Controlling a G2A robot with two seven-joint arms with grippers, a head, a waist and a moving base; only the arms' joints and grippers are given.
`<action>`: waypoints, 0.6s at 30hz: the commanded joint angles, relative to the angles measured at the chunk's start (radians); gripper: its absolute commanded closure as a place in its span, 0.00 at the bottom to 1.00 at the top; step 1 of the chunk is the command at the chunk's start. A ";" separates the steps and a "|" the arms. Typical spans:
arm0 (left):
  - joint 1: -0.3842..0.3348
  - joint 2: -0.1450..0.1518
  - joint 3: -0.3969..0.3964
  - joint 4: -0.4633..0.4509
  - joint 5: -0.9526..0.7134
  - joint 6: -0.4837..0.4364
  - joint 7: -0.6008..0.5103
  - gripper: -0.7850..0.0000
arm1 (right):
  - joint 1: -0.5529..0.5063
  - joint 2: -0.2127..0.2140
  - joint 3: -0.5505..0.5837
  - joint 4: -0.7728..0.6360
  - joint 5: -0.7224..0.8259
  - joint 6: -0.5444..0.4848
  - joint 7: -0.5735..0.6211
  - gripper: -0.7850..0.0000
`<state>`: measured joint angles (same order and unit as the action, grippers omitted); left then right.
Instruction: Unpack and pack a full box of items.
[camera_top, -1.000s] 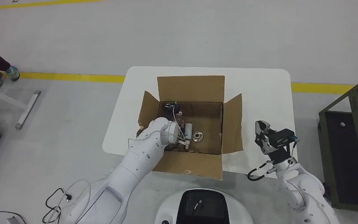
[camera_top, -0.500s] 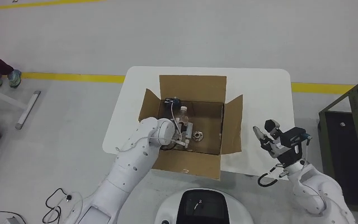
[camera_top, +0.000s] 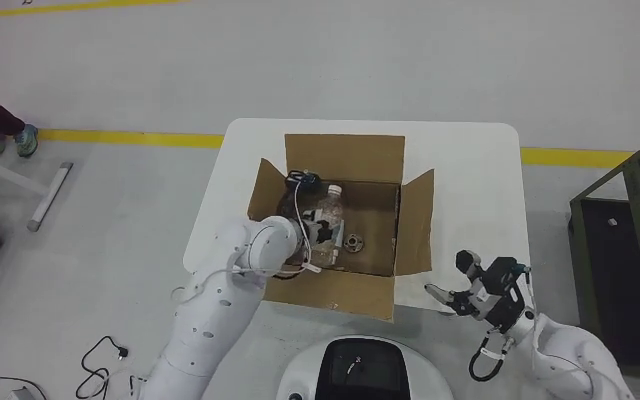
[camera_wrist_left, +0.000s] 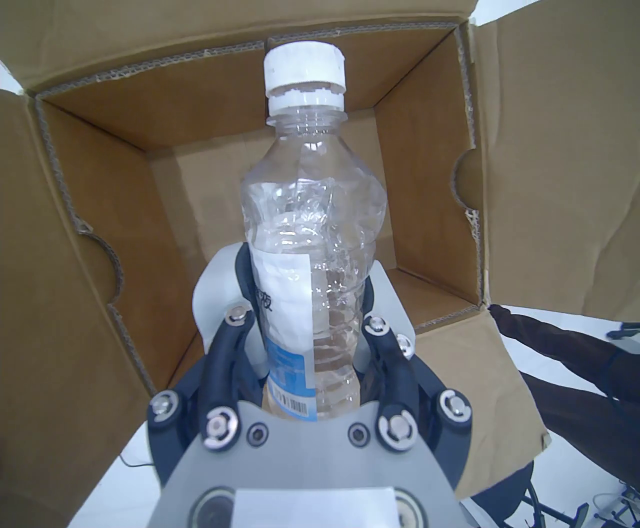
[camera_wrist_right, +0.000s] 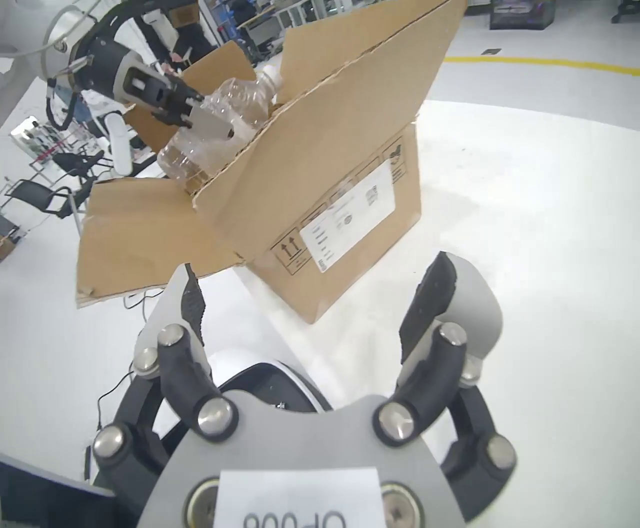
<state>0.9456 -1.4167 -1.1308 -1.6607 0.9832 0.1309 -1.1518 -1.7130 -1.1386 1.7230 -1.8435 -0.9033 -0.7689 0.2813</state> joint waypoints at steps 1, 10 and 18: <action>0.004 0.002 -0.010 -0.015 -0.006 -0.003 0.003 1.00 | -0.001 0.000 -0.016 0.000 0.015 -0.010 0.004 0.00; 0.020 0.013 -0.069 -0.094 -0.044 0.012 0.008 1.00 | 0.035 -0.010 -0.136 0.005 0.050 0.086 -0.038 0.13; 0.030 0.023 -0.108 -0.108 -0.053 0.017 0.027 1.00 | 0.086 -0.023 -0.227 0.050 0.096 0.226 -0.060 0.36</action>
<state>0.9751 -1.3946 -1.2371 -1.7704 0.9310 0.1464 -1.1277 -1.6316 -1.1607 1.5056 -1.7993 -0.8120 -0.5535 0.2208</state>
